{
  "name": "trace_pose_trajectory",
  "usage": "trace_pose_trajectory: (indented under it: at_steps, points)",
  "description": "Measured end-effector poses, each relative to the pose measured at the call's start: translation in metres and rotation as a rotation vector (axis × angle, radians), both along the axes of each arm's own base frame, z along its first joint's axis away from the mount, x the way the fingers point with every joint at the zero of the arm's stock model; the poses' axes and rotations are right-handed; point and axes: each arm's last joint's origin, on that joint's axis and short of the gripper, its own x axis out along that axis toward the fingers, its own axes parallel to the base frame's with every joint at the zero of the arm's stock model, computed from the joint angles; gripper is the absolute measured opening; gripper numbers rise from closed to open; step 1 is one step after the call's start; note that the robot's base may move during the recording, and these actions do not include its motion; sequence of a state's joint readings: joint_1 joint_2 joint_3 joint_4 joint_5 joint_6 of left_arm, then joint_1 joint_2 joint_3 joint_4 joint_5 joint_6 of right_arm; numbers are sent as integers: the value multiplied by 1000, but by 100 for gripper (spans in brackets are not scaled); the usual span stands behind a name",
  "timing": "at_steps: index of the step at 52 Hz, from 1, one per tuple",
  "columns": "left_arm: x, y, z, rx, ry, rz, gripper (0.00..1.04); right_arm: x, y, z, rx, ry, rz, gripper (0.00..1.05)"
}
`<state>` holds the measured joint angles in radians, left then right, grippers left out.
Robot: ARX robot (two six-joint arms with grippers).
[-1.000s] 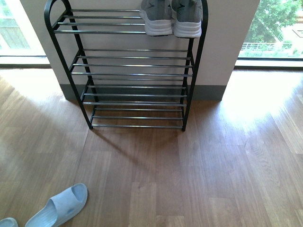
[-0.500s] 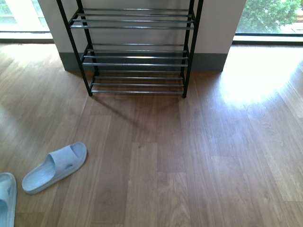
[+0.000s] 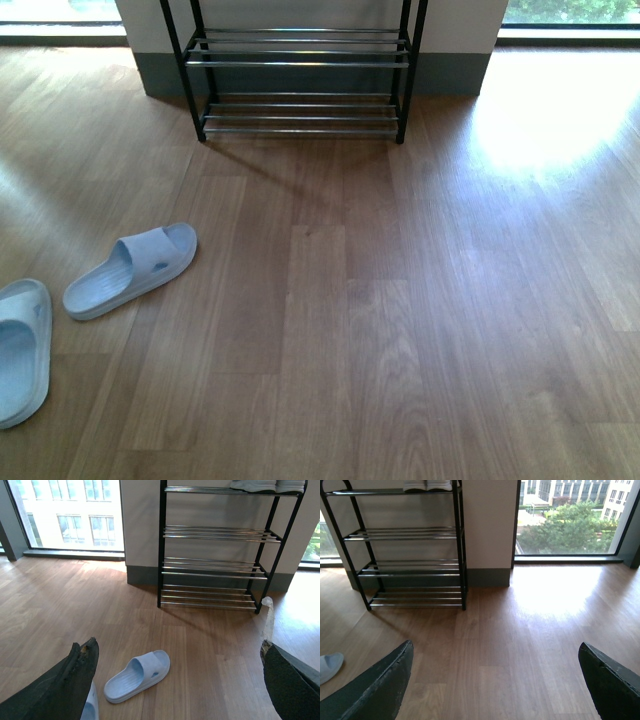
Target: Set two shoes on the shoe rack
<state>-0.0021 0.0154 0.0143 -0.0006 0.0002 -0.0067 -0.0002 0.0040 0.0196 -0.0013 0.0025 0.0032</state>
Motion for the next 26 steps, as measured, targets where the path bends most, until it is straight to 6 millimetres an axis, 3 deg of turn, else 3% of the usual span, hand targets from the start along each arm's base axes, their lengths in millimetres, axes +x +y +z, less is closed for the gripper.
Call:
trace_pose_trajectory:
  at_steps: [26]
  points:
    - [0, 0, 0, 0, 0, 0, 95, 0, 0, 0, 0, 0, 0, 96]
